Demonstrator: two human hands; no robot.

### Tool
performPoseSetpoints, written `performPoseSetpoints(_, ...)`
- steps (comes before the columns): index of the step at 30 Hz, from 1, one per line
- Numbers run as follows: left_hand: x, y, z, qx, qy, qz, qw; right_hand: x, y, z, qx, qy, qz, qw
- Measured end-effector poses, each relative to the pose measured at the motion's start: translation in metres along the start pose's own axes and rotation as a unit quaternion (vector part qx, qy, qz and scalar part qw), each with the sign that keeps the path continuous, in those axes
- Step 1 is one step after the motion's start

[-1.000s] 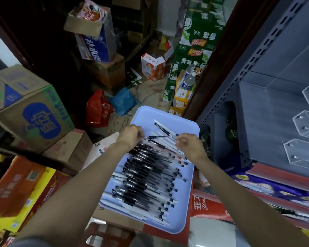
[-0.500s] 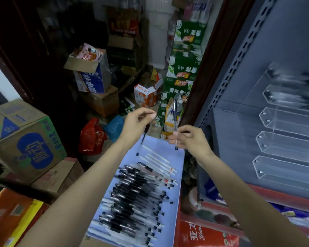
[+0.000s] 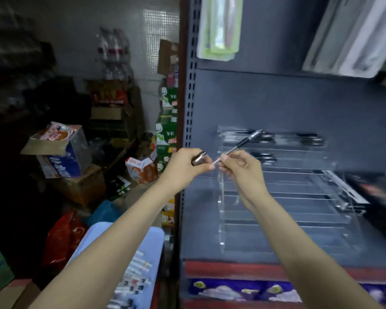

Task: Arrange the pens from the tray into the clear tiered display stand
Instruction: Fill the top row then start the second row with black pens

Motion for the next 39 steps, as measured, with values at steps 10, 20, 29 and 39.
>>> performPoseSetpoints(10,0.104,0.064,0.074,-0.015,0.086,0.021,0.996,-0.211,0.036,-0.037,-0.027,-0.278,0.16,0.947)
performPoseSetpoints(20,0.174,0.111,0.11,-0.04,0.288,-0.005,0.957,-0.292,0.075,-0.042,0.01,-0.388,0.092,0.917)
performPoseSetpoints(29,0.187,0.129,0.116,0.01,0.416,-0.033,0.909,-0.294,0.082,-0.04,0.02,-0.355,0.019,0.934)
performPoseSetpoints(39,0.192,0.131,0.111,0.048,0.44,-0.071,0.894,-0.295,0.08,-0.036,0.032,-0.33,0.03,0.943)
Point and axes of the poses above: each hand's wrist, its own y-axis towards the middle knuckle, its own x-axis out of the palm, z = x × y, the point moved 4 cm from there along y, towards the middle knuckle, and after that the axes turned 3 degrees about y, right-handed, at the moved point
